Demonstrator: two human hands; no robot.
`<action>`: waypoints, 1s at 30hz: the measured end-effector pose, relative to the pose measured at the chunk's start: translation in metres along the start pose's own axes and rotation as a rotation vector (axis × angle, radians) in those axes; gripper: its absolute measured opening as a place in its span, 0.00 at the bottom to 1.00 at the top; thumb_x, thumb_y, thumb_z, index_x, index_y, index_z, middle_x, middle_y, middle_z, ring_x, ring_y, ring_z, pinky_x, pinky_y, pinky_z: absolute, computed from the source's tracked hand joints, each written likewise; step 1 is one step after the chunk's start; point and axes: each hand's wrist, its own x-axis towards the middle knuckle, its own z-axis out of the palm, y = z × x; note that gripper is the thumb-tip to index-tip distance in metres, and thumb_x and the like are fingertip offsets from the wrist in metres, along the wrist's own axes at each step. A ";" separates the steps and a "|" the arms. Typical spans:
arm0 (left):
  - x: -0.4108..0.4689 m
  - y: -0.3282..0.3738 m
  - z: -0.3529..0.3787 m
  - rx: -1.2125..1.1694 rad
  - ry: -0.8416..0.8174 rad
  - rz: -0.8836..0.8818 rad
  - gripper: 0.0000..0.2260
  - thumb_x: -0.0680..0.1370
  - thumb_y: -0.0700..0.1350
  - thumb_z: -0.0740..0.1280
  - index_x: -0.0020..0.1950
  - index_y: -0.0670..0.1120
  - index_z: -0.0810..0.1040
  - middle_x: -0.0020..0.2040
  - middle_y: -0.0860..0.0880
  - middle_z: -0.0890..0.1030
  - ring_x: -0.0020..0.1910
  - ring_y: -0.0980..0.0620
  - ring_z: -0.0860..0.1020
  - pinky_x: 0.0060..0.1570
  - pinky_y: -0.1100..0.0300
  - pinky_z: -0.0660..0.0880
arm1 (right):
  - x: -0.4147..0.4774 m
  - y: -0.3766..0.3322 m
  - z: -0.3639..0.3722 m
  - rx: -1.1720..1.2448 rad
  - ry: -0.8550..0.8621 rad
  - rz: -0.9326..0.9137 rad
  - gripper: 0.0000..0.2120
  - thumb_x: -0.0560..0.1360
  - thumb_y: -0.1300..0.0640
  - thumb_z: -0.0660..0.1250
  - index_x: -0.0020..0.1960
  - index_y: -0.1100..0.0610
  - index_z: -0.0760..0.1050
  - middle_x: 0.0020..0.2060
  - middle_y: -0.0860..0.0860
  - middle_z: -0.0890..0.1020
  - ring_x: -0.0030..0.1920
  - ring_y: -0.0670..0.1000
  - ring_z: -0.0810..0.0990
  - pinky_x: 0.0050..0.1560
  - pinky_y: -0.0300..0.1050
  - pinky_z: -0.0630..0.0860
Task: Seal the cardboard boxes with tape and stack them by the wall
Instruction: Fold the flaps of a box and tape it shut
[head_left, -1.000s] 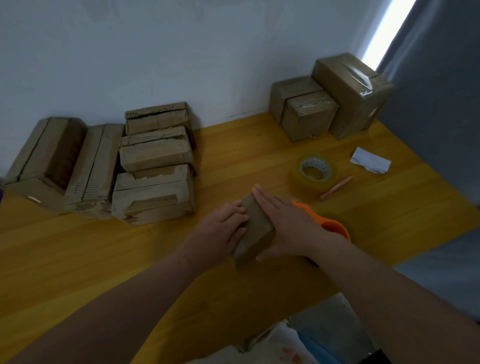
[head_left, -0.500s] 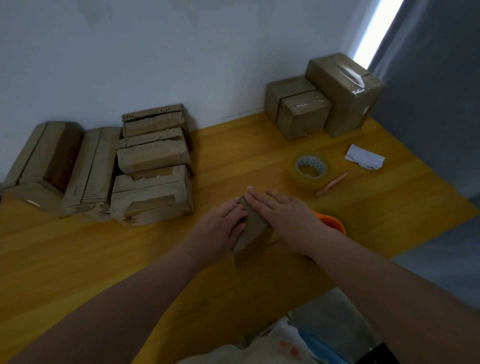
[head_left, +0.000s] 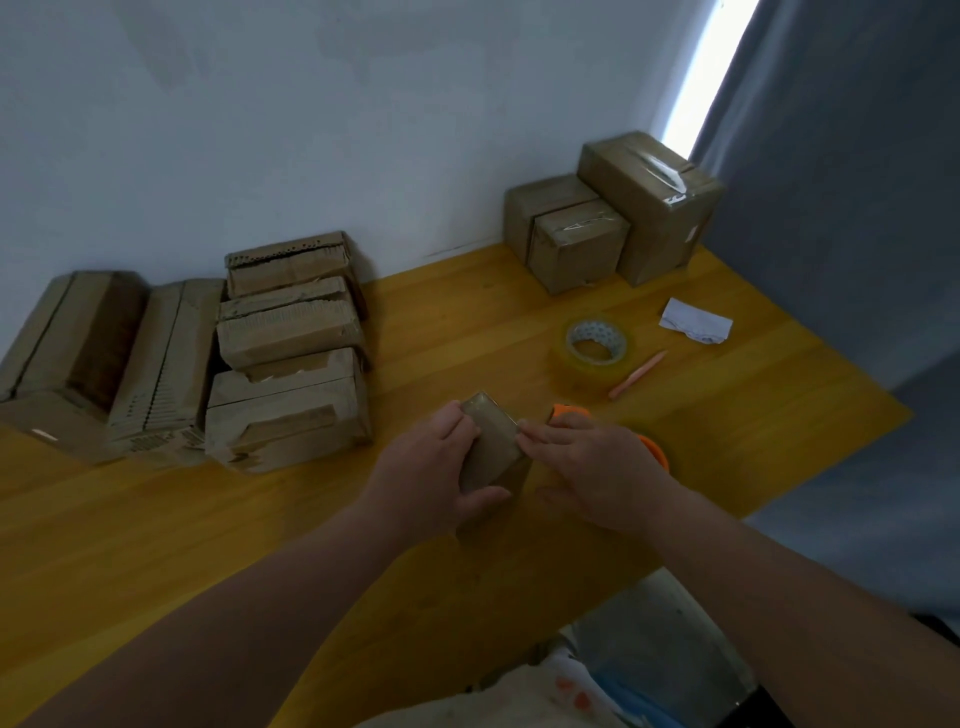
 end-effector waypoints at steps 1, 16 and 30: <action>0.000 0.001 -0.001 -0.026 -0.022 -0.019 0.32 0.70 0.68 0.65 0.63 0.46 0.74 0.62 0.48 0.73 0.59 0.49 0.74 0.54 0.58 0.74 | -0.001 0.000 0.004 0.009 0.017 -0.003 0.32 0.54 0.43 0.83 0.56 0.51 0.83 0.55 0.45 0.84 0.48 0.47 0.84 0.42 0.38 0.80; 0.022 -0.004 -0.020 -0.389 -0.172 -0.328 0.47 0.68 0.55 0.75 0.78 0.52 0.49 0.74 0.50 0.62 0.71 0.49 0.61 0.69 0.52 0.65 | 0.011 0.003 -0.003 0.331 -0.028 0.446 0.23 0.76 0.47 0.68 0.70 0.47 0.71 0.62 0.46 0.77 0.64 0.48 0.72 0.60 0.44 0.71; 0.035 -0.056 -0.012 -0.771 -0.407 -0.264 0.42 0.72 0.30 0.67 0.77 0.58 0.55 0.76 0.52 0.58 0.74 0.50 0.59 0.65 0.53 0.68 | 0.037 0.001 0.014 0.707 -0.316 0.490 0.55 0.66 0.47 0.78 0.80 0.48 0.45 0.75 0.51 0.59 0.74 0.54 0.59 0.71 0.52 0.65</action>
